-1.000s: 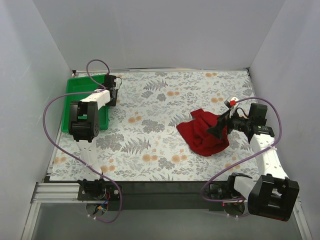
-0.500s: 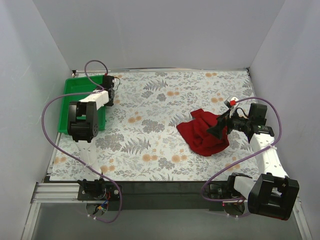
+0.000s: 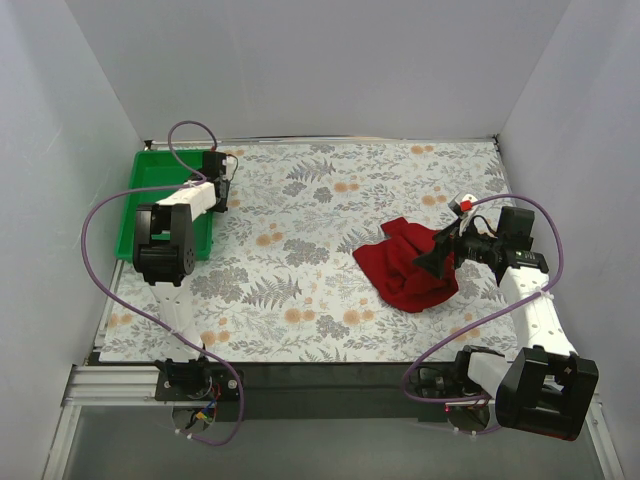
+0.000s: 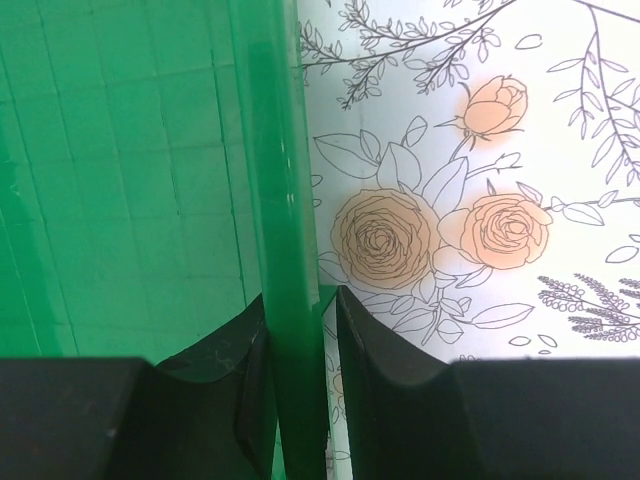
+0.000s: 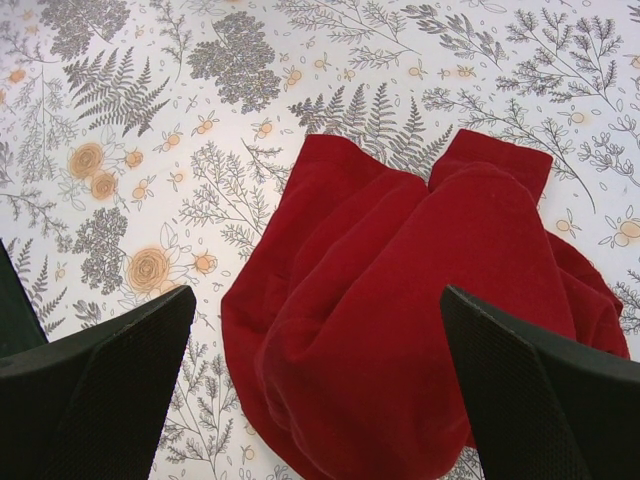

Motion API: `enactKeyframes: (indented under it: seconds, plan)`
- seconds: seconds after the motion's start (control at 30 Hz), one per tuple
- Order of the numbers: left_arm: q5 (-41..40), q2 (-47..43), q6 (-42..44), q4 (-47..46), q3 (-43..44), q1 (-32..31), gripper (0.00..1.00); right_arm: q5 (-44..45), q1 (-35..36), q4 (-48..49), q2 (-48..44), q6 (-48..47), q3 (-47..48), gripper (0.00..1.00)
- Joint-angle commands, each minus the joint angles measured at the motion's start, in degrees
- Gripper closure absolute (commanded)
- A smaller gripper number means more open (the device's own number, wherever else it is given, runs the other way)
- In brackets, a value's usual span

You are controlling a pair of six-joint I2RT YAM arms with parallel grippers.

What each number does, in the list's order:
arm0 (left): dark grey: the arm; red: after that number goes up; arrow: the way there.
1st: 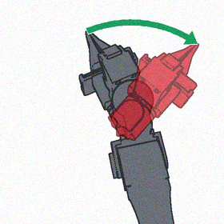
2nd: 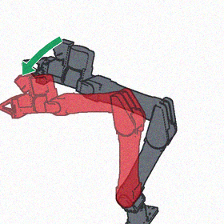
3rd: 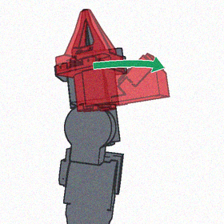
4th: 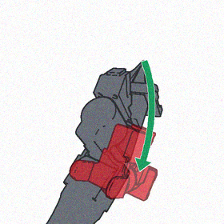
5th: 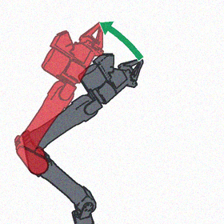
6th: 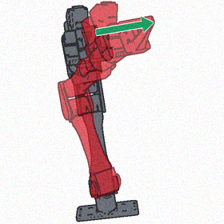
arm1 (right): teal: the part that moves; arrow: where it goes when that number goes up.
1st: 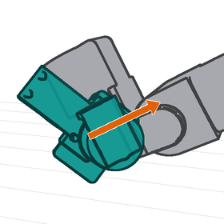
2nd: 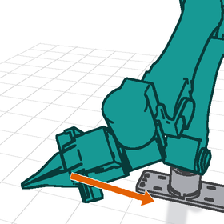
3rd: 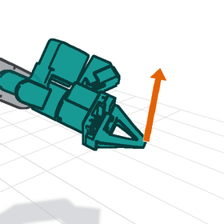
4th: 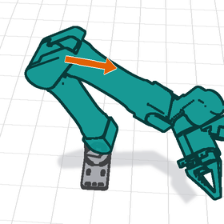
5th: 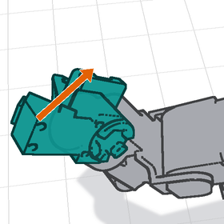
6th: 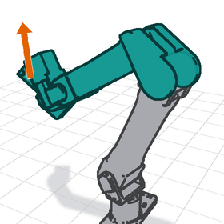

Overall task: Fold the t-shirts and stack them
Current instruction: Flatten the tshirt out

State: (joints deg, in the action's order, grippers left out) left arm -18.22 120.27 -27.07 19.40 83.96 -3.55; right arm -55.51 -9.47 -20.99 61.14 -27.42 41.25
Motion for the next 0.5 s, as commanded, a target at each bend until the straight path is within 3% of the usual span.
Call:
enactKeyframes:
  seconds: [0.0, 0.27, 0.47]
  plan:
    - [1.07, -2.5, 2.63, -1.38, 2.77, 0.74, 0.74, -1.27, -0.37, -0.28, 0.11, -0.97, 0.49, 0.02]
    - [2.93, -1.09, 2.73, -1.73, 6.65, 3.11, 0.72, -1.36, -0.46, -0.28, 0.91, -1.06, 0.41, 0.02]
    - [2.13, -1.35, 1.06, -1.82, 7.01, 3.29, 0.54, -1.62, -0.63, -0.28, 0.99, -1.14, 0.49, 0.02]
